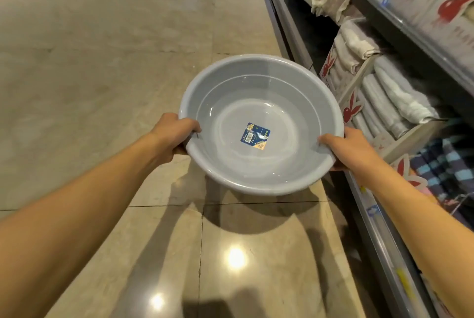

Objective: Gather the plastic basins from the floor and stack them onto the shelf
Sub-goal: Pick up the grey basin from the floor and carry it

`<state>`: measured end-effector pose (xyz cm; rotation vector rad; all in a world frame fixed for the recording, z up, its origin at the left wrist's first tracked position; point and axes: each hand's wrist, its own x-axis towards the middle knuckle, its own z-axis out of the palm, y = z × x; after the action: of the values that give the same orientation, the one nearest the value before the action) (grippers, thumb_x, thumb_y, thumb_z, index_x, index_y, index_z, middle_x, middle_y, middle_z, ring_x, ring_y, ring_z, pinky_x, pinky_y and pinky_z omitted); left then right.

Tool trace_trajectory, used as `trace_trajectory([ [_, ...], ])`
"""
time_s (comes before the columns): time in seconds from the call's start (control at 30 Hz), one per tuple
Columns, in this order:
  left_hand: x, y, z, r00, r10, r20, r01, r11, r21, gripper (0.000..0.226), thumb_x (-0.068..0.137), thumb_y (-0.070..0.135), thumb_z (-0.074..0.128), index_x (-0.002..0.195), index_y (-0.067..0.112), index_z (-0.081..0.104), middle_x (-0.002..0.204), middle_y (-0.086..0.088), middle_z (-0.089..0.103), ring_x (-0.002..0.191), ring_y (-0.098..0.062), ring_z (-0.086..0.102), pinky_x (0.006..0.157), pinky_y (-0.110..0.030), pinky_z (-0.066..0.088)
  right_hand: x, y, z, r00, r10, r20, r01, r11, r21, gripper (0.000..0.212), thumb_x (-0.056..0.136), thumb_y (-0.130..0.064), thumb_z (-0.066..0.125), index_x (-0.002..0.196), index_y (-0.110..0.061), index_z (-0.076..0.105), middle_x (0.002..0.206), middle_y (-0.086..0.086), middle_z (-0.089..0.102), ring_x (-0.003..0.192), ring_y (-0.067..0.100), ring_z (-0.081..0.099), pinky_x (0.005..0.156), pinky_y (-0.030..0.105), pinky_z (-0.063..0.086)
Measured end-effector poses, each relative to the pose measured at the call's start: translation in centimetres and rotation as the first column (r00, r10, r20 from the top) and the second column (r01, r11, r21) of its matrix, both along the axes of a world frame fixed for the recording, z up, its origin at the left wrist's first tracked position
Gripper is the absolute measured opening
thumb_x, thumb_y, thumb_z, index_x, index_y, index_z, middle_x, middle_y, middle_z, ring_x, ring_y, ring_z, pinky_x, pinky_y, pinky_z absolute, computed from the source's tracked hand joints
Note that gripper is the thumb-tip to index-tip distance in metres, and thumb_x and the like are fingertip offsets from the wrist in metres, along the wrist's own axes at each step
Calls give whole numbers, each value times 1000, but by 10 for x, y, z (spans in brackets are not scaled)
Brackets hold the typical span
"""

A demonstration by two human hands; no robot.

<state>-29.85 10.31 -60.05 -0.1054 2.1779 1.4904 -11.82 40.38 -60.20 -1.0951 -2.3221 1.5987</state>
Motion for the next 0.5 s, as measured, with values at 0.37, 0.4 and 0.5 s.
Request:
trace_trajectory([
  [0.37, -69, 51, -9, 980, 193, 52, -197, 975, 98, 32, 89, 8, 65, 120, 7, 56, 100, -12, 71, 82, -27, 75, 42, -29, 59, -98, 15, -12, 985, -152, -83, 156, 987, 37, 38, 87, -24, 62, 124, -18, 64, 108, 12, 72, 90, 32, 74, 63, 44, 66],
  [0.4, -74, 53, -15, 979, 198, 57, -202, 976, 82, 32, 89, 9, 65, 120, 7, 56, 99, -13, 72, 82, -27, 76, 41, -28, 59, -105, 17, -17, 986, -157, -62, 161, 985, 62, 39, 86, -26, 62, 123, -15, 65, 109, 13, 72, 90, 33, 73, 64, 47, 67],
  [0.5, -84, 58, -35, 981, 191, 37, -191, 982, -1, 32, 91, 12, 64, 121, 8, 57, 102, -13, 72, 83, -27, 76, 41, -27, 58, -119, 20, -34, 988, -151, 18, 146, 977, 155, 35, 84, -30, 63, 114, -12, 67, 100, 13, 71, 84, 34, 72, 68, 49, 66],
])
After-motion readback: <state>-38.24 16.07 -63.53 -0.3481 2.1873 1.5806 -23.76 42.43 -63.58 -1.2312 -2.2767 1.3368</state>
